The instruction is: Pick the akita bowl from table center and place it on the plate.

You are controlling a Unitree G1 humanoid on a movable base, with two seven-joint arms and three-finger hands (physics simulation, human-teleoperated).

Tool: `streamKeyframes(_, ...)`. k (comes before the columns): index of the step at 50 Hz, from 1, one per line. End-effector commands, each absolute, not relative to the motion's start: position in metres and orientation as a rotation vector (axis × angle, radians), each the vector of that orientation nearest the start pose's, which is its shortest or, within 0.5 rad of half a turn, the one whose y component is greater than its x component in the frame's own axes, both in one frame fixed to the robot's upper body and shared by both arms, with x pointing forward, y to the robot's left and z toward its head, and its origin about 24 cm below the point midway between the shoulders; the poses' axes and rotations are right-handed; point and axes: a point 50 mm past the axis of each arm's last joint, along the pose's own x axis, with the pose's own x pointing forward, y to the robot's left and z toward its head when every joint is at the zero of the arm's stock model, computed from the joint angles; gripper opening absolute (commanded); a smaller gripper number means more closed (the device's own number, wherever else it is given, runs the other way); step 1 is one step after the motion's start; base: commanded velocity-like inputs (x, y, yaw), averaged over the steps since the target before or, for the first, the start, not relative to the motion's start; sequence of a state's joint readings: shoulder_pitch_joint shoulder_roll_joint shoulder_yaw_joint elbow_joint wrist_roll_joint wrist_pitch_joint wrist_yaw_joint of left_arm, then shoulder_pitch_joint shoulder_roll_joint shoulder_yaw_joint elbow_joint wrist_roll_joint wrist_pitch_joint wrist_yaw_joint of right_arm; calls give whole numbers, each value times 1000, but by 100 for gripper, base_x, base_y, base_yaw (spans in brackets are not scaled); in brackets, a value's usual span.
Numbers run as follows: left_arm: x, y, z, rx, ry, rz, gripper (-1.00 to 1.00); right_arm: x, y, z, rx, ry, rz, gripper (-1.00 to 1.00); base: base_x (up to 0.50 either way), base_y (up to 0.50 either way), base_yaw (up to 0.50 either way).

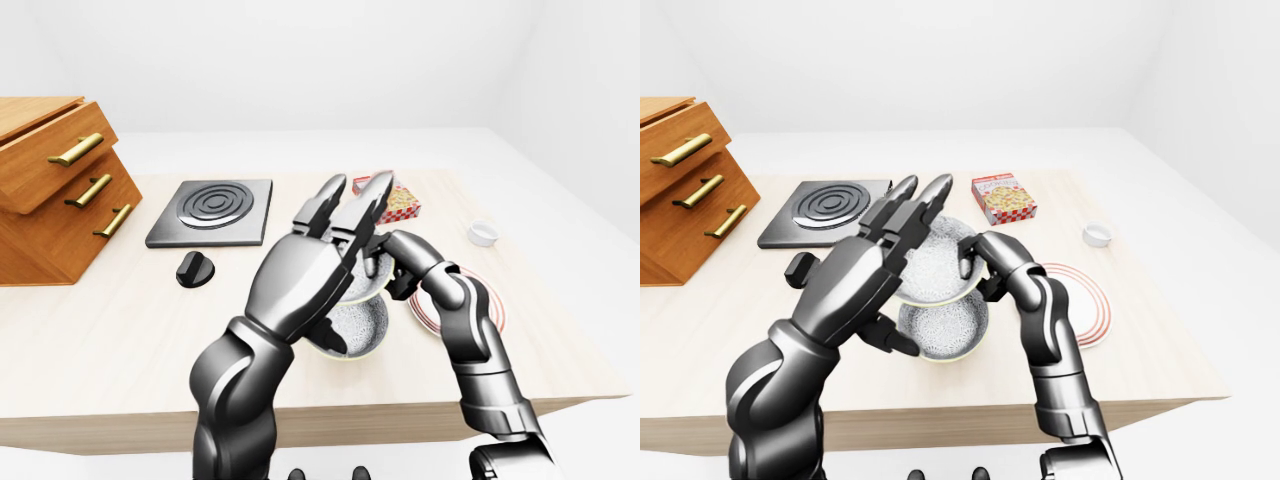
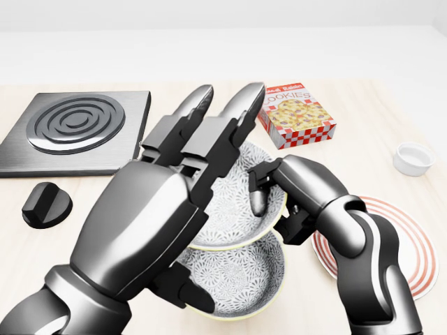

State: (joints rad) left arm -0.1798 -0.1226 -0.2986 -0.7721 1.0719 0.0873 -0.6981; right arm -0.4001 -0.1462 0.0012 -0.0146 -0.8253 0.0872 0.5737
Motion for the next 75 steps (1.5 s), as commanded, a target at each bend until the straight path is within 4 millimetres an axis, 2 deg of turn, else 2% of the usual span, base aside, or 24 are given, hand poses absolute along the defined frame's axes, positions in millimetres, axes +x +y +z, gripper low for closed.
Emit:
streamKeyframes(1, 186, 73, 241, 1000, -725, -255, 100, 314, -142, 136, -934, -104, 377, -100, 0, 0, 0)
streamKeyframes(5, 189, 76, 237, 1011, -699, -259, 100, 312, -146, 136, -934, -98, 369, -100, 0, 0, 0)
streamKeyframes(8, 196, 85, 245, 1048, -709, -203, 100, 309, -152, 136, -935, -92, 361, -100, 0, 0, 0)
streamKeyframes(24, 217, 97, 215, 974, -566, -290, 100, 292, -189, 148, -929, -103, 273, -100, 0, 0, 0)
streamKeyframes(26, 227, 118, 224, 970, -570, -274, 100, 291, -194, 146, -927, -89, 263, -100, 0, 0, 0)
streamKeyframes(28, 244, 133, 223, 929, -550, -256, 100, 289, -200, 146, -925, -82, 247, -100, 0, 0, 0)
streamKeyframes(34, 260, 149, 218, 826, -540, -221, 100, 286, -212, 148, -917, -77, 214, -100, 0, 0, 0)
streamKeyframes(39, 267, 158, 213, 762, -528, -191, 100, 281, -227, 141, -899, -37, 178, -100, 0, 0, 0)
streamKeyframes(51, 268, 160, 196, 688, -482, -175, 100, 278, -267, 125, -870, 78, 66, -100, 0, 0, 0)
streamKeyframes(61, 266, 158, 193, 682, -477, -182, 100, 276, -302, 109, -853, 152, -30, -100, 0, 0, 0)
streamKeyframes(68, 266, 157, 191, 683, -471, -185, 100, 275, -316, 101, -860, 178, -71, -100, 0, 0, 0)
streamKeyframes(75, 266, 157, 188, 680, -458, -186, 100, 281, -319, 92, -879, 195, -90, -100, 0, 0, 0)
